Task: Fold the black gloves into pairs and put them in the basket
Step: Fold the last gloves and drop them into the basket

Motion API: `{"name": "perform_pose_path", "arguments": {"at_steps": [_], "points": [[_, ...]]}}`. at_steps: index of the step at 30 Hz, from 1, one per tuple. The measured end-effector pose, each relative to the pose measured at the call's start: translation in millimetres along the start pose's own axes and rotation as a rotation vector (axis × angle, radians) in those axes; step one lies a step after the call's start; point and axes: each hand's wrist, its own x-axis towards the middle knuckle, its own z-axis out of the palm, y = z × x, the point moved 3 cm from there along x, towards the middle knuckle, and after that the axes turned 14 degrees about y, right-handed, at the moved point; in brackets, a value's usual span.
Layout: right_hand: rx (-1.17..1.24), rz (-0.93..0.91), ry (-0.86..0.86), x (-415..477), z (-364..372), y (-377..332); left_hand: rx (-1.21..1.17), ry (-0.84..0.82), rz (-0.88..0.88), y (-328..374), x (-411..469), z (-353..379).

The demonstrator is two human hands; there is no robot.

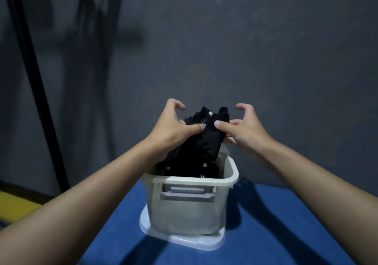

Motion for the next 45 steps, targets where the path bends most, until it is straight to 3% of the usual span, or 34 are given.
{"name": "perform_pose_path", "arguments": {"at_steps": [3, 8, 13, 18, 23, 26, 36, 45], "points": [[-0.182, -0.061, -0.012, 14.1, 12.8, 8.6, 0.172, -0.048, 0.068, -16.0, 15.3, 1.9], [-0.477, -0.191, 0.005, 38.4, 27.9, 27.1, 0.224, -0.083, -0.032, -40.7, 37.2, 15.0], [-0.645, -0.141, -0.069, 46.5, 29.7, 46.9, 0.261, -0.126, -0.122, -59.5, 46.3, 26.2], [-0.789, -0.076, -0.176, 43.6, 28.8, 61.2, 0.585, -0.261, 0.075, -55.9, 45.2, 35.0], [-0.728, -0.097, -0.222, 43.0, 29.3, 60.9, 0.879, -0.316, 0.4, -51.8, 43.5, 40.2], [-0.692, -0.134, -0.242, 43.6, 26.8, 60.9, 0.951, -0.4, 0.488, -51.7, 45.2, 41.4], [-0.621, -0.053, -0.264, 37.6, 18.3, 69.6, 1.136, -0.744, 0.412, -81.3, 46.1, 37.0], [-0.45, 0.026, -0.253, 24.4, 12.7, 68.5, 1.001, -0.613, 0.429, -62.3, 47.1, 29.8]]}}
